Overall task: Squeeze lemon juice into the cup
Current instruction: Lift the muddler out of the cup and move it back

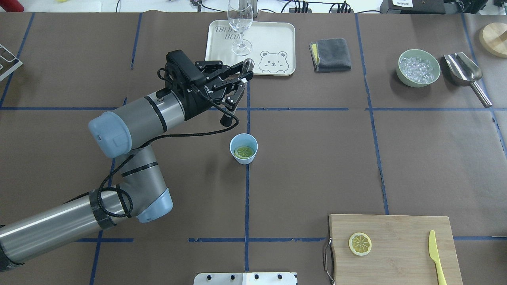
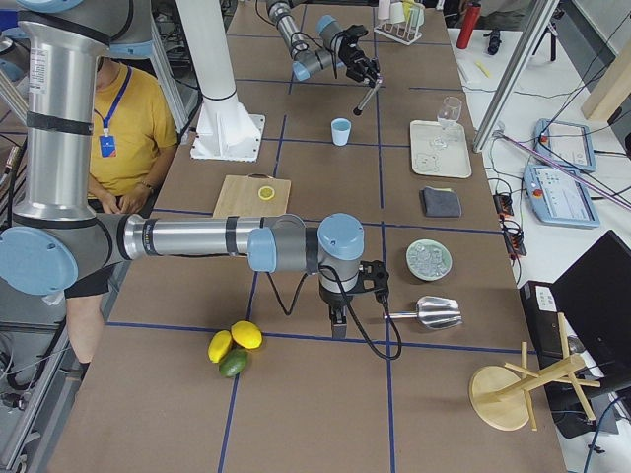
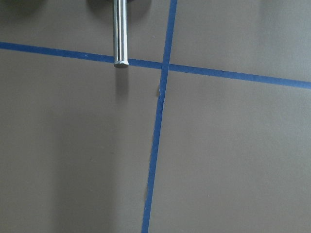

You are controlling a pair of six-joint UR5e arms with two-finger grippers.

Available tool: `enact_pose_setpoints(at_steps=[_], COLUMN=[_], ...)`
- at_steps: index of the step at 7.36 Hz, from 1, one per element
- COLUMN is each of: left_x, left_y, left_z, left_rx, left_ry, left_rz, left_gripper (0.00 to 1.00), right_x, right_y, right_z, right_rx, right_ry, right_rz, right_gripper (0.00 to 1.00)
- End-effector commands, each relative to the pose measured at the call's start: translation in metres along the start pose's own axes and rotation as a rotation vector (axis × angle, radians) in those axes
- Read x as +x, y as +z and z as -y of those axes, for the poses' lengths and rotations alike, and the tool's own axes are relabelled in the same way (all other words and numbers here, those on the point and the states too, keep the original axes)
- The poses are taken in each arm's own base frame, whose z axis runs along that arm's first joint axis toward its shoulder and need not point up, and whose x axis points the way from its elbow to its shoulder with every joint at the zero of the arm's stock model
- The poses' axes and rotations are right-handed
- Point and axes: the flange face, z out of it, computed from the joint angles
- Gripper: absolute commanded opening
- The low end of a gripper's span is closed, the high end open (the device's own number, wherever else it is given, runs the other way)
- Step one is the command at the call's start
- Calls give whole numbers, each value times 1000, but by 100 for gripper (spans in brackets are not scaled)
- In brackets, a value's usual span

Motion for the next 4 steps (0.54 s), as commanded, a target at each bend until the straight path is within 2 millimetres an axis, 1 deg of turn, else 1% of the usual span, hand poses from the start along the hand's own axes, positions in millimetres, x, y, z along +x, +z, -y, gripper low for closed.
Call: enact_pose_setpoints(at_steps=[1, 2, 3, 4], left_x=[-9, -9, -16, -24], left_y=[15, 17, 17, 10], left_z=[-5, -3, -4, 2], left_rx=[-252, -384, -530, -690], left_ry=[31, 56, 81, 73], left_rz=[135, 201, 266, 286], left_gripper=[0, 0, 0, 0], right_x=[2, 2, 2, 2], right_y=[2, 2, 2, 2], right_z=[1, 1, 1, 1], right_rx=[-3, -4, -4, -4], right_ry=[2, 3, 3, 2], right_rz=[0, 0, 2, 0], right_gripper=[100, 100, 100, 100])
